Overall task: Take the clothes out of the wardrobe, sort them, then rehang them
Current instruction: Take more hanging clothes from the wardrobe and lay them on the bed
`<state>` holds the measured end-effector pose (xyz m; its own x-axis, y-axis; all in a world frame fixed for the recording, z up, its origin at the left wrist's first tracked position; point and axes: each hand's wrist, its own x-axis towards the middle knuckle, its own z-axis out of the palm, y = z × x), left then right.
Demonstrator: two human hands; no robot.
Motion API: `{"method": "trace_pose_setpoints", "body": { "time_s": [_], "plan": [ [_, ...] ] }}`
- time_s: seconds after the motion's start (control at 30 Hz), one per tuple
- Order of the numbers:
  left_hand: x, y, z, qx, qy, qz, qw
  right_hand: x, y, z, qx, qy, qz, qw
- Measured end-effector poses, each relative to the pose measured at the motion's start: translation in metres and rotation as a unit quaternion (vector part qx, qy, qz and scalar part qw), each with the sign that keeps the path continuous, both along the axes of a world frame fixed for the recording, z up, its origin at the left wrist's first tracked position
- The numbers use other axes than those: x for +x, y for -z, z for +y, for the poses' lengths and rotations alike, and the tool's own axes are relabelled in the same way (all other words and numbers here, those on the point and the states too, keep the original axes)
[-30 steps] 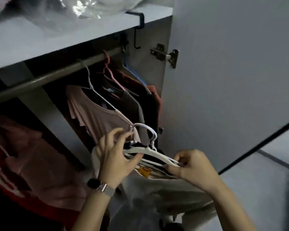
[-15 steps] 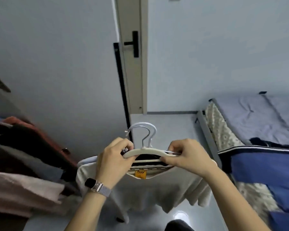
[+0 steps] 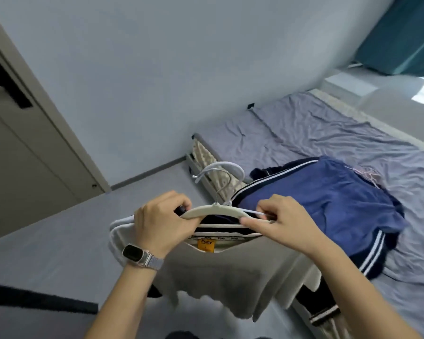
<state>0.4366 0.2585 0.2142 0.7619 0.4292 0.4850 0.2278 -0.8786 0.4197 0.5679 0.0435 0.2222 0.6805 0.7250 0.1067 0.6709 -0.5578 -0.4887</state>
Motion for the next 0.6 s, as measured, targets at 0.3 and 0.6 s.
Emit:
{"method": "trace_pose_setpoints", "body": {
  "time_s": [0.3, 0.6],
  "plan": [
    [0.142, 0.012, 0.0, -0.066, 0.142, 0.021, 0.987, 0.097, -0.003, -0.105, 0.095, 0.142, 0.225, 0.959],
    [0.264, 0.012, 0.013, -0.101, 0.292, 0.044, 0.95, 0.14, 0.005, -0.104, 0.076, 0.241, 0.338, 0.907]
  ]
}}
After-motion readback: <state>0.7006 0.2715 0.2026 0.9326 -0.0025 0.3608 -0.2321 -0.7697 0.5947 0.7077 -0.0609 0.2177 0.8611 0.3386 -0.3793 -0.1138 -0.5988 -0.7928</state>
